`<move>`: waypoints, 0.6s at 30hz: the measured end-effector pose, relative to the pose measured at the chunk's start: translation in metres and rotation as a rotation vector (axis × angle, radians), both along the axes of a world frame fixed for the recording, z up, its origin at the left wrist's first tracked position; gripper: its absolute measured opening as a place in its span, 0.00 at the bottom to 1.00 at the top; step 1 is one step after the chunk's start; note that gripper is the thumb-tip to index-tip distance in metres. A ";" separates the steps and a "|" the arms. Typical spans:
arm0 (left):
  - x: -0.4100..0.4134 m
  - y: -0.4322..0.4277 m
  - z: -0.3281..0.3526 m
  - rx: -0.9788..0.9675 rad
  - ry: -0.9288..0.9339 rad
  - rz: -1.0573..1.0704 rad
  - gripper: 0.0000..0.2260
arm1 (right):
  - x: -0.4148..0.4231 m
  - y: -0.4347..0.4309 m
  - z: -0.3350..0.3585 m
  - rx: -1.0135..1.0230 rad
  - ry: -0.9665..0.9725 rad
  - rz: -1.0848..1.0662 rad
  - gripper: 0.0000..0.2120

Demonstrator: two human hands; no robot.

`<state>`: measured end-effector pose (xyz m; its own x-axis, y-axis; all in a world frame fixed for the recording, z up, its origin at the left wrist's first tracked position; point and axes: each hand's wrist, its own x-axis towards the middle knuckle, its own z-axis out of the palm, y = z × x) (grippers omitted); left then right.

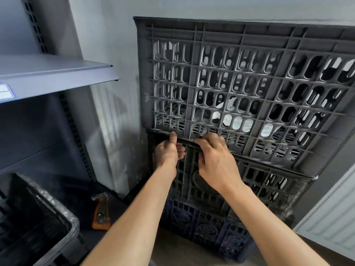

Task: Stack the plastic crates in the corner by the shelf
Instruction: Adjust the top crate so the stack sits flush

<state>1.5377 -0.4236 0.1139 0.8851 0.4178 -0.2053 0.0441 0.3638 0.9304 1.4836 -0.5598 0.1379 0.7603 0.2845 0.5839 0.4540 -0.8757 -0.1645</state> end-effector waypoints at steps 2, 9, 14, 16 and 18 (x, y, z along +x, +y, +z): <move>0.000 -0.001 0.001 -0.009 -0.001 0.016 0.16 | 0.001 0.001 0.000 0.001 -0.012 -0.013 0.21; -0.002 0.001 0.003 -0.005 0.000 -0.022 0.16 | 0.004 0.004 0.000 -0.053 -0.030 -0.059 0.26; -0.007 0.006 0.002 -0.011 -0.032 -0.113 0.16 | 0.005 0.006 -0.001 -0.054 -0.038 -0.081 0.27; -0.007 0.008 0.001 -0.012 -0.040 -0.127 0.17 | 0.005 0.007 -0.001 -0.053 -0.039 -0.086 0.27; -0.007 0.008 0.000 -0.025 -0.046 -0.121 0.16 | 0.004 0.007 -0.001 -0.059 -0.034 -0.089 0.27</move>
